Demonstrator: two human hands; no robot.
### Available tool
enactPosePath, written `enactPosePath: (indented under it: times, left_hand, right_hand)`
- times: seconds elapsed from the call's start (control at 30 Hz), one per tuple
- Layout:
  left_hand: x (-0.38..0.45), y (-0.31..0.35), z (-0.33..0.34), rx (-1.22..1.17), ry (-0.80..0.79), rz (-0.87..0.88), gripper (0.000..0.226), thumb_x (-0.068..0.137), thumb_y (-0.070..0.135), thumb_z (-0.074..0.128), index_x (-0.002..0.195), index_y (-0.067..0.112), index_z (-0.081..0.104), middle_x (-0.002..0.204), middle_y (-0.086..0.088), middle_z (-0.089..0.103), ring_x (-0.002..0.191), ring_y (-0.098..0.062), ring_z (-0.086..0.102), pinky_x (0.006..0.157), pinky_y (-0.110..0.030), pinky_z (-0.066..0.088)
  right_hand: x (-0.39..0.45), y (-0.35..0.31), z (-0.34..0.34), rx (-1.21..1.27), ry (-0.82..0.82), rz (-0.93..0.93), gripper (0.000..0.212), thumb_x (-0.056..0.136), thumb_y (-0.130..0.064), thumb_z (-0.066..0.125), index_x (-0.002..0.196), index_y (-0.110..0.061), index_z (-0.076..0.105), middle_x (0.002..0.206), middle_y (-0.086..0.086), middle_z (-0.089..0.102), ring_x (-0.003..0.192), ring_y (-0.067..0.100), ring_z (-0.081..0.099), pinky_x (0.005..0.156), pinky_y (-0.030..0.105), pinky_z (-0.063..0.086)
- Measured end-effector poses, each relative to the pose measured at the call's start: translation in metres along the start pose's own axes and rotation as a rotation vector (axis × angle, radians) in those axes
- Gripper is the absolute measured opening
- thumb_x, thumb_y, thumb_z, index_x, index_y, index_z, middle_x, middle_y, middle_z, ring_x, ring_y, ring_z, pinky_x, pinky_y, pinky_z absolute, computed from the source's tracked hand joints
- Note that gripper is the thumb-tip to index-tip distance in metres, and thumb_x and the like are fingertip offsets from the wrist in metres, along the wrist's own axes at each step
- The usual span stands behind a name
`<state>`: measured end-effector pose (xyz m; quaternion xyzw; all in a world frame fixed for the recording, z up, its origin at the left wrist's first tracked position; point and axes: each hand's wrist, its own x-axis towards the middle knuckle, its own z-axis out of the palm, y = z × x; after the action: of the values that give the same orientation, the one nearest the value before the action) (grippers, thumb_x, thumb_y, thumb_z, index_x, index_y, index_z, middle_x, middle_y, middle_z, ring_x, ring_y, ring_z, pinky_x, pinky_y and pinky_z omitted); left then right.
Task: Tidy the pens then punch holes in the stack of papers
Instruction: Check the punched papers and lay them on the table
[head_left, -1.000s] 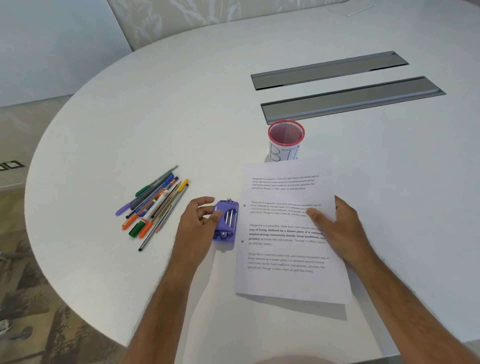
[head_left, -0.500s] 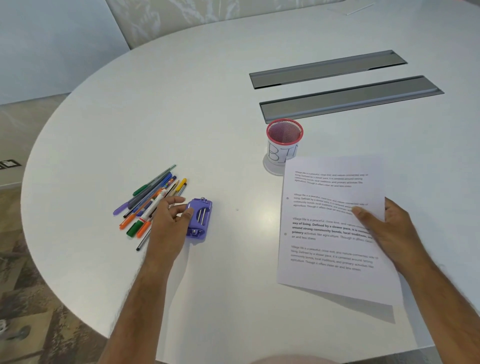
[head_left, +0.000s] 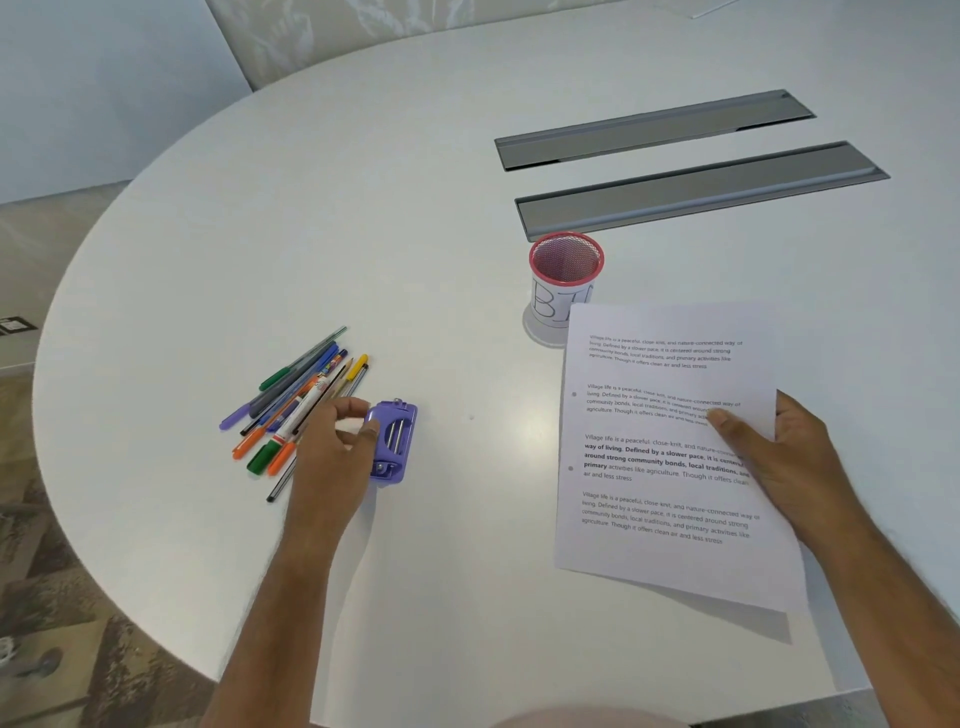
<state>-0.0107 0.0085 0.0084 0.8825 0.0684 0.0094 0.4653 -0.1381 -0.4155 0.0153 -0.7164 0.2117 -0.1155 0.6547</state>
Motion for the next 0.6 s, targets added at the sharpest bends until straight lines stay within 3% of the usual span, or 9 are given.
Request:
enactPosePath:
  times: [0.07,0.13,0.2,0.23,0.33,0.4,0.5,0.6]
  left_hand:
    - [-0.007,0.007,0.003,0.203,0.124,0.168,0.021,0.099,0.020,0.069,0.118,0.027,0.062,0.117,0.011,0.060,0.107,-0.011,0.050,0.093,-0.028,0.046]
    - [-0.016,0.022,0.015,0.115,0.094,0.269,0.018,0.099,0.024,0.069,0.114,0.032,0.062,0.115,0.013,0.060,0.112,-0.010,0.051,0.097,-0.027,0.045]
    - [-0.029,0.047,0.037,-0.237,-0.095,0.141,0.013,0.098,0.035,0.070,0.109,0.033,0.065,0.113,0.008,0.070,0.105,-0.016,0.066,0.085,-0.027,0.057]
    - [-0.037,0.063,0.048,-0.398,-0.206,0.050,0.021,0.094,0.044,0.070,0.110,0.031,0.066,0.113,0.007,0.075,0.101,-0.013,0.071,0.080,-0.024,0.058]
    - [-0.050,0.096,0.076,-0.700,-0.614,-0.126,0.051,0.097,0.055,0.063,0.131,0.018,0.066,0.128,-0.003,0.077,0.114,-0.017,0.073,0.095,-0.036,0.056]
    - [-0.055,0.104,0.084,-0.822,-0.780,-0.140,0.046,0.103,0.047,0.064,0.138,0.017,0.066,0.138,-0.008,0.072,0.125,-0.025,0.070,0.101,-0.040,0.057]
    - [-0.057,0.113,0.087,-0.810,-0.742,-0.117,0.029,0.101,0.032,0.071,0.128,0.021,0.074,0.129,-0.008,0.077,0.118,-0.029,0.074,0.095,-0.044,0.062]
    - [-0.059,0.132,0.086,-0.666,-0.595,0.032,0.017,0.100,0.035,0.071,0.114,0.029,0.079,0.112,0.000,0.083,0.101,-0.020,0.080,0.079,-0.030,0.064]
  right_hand:
    - [-0.002,-0.007,0.004,0.016,-0.015,-0.009,0.024,0.095,-0.024,0.076,0.117,-0.034,0.075,0.111,-0.011,0.082,0.096,0.009,0.079,0.068,0.014,0.059]
    - [-0.003,-0.015,0.007,0.026,-0.039,-0.027,0.025,0.095,-0.025,0.077,0.118,-0.034,0.075,0.113,-0.009,0.081,0.097,0.011,0.080,0.070,0.018,0.060]
    - [-0.006,-0.022,0.011,0.036,-0.068,-0.051,0.027,0.094,-0.027,0.077,0.120,-0.032,0.074,0.115,-0.007,0.081,0.099,0.014,0.080,0.072,0.021,0.061]
    - [-0.007,-0.027,0.014,0.046,-0.080,-0.061,0.028,0.093,-0.029,0.078,0.121,-0.032,0.074,0.115,-0.006,0.081,0.099,0.015,0.080,0.072,0.022,0.062]
    - [-0.010,-0.036,0.021,0.087,-0.122,-0.080,0.033,0.090,-0.033,0.079,0.122,-0.030,0.073,0.117,-0.002,0.081,0.103,0.019,0.079,0.076,0.027,0.063]
    - [-0.012,-0.042,0.024,0.114,-0.137,-0.095,0.034,0.089,-0.032,0.080,0.122,-0.029,0.074,0.119,0.000,0.080,0.105,0.022,0.079,0.079,0.030,0.064]
    - [-0.015,-0.054,0.023,0.065,-0.101,-0.136,0.041,0.084,-0.048,0.083,0.121,-0.033,0.073,0.116,-0.004,0.081,0.101,0.020,0.080,0.079,0.033,0.065]
    - [-0.020,-0.071,0.021,0.042,-0.035,-0.207,0.039,0.083,-0.051,0.081,0.119,-0.037,0.072,0.114,-0.009,0.081,0.097,0.013,0.080,0.073,0.025,0.064]
